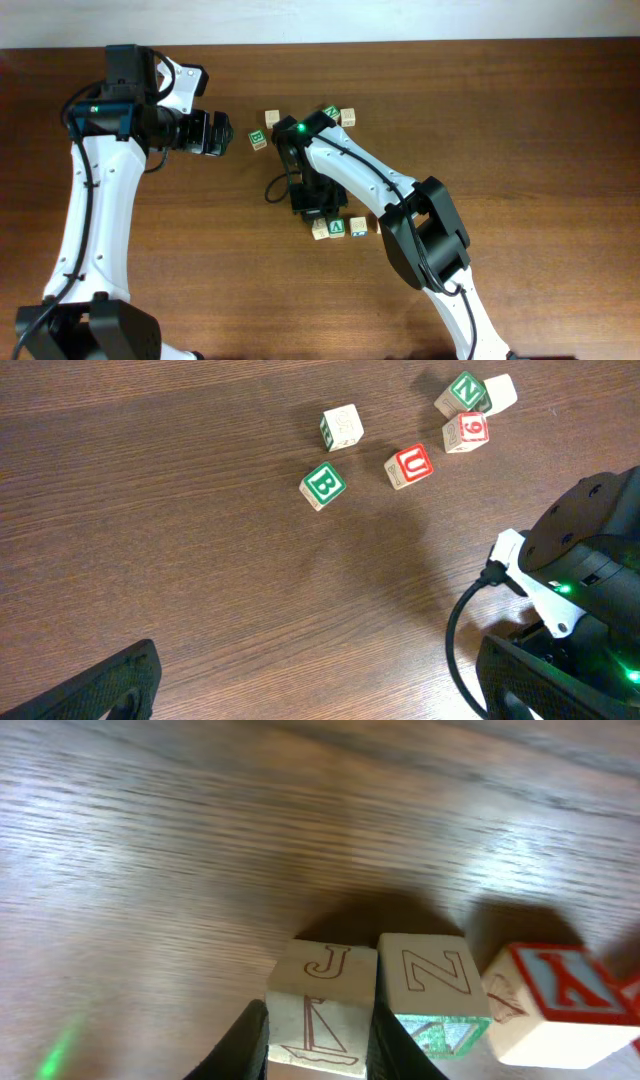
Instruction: Rotate 5 blocks
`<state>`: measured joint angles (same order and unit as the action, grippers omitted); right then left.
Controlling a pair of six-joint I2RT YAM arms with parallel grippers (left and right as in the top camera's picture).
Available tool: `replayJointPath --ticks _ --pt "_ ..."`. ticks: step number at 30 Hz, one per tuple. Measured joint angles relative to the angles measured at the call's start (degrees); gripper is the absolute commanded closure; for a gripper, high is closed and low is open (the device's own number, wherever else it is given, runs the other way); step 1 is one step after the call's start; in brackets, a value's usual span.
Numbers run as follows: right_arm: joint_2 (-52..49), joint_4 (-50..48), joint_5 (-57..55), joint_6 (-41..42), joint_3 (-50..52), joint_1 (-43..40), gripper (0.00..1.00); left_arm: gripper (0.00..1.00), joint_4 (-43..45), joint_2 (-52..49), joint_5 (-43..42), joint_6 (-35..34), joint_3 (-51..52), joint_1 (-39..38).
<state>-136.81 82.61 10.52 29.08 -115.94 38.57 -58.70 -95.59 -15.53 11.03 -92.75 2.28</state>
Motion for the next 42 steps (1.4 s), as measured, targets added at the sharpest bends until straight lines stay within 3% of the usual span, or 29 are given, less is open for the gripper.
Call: replayJointPath --ticks 21,24,27,38,42 --pt "-0.11 3.80 -4.94 -0.04 0.00 -3.58 0.76 0.01 0.00 0.00 0.00 0.00 0.00 0.00" --pt "-0.11 3.80 -4.26 -0.26 0.00 -3.54 0.65 0.01 0.00 0.00 0.00 0.00 0.00 0.00" --pt "-0.11 3.98 -3.61 -0.55 0.00 -3.54 0.61 0.01 0.00 0.00 0.00 0.00 0.00 0.00" --pt "-0.17 4.81 -0.26 -3.37 -0.11 -3.54 0.60 0.01 0.00 0.00 0.00 0.00 0.00 0.00" --pt "-0.26 7.06 0.11 -5.18 -5.35 -3.67 0.59 0.01 0.00 0.00 0.00 0.00 0.00 0.00"
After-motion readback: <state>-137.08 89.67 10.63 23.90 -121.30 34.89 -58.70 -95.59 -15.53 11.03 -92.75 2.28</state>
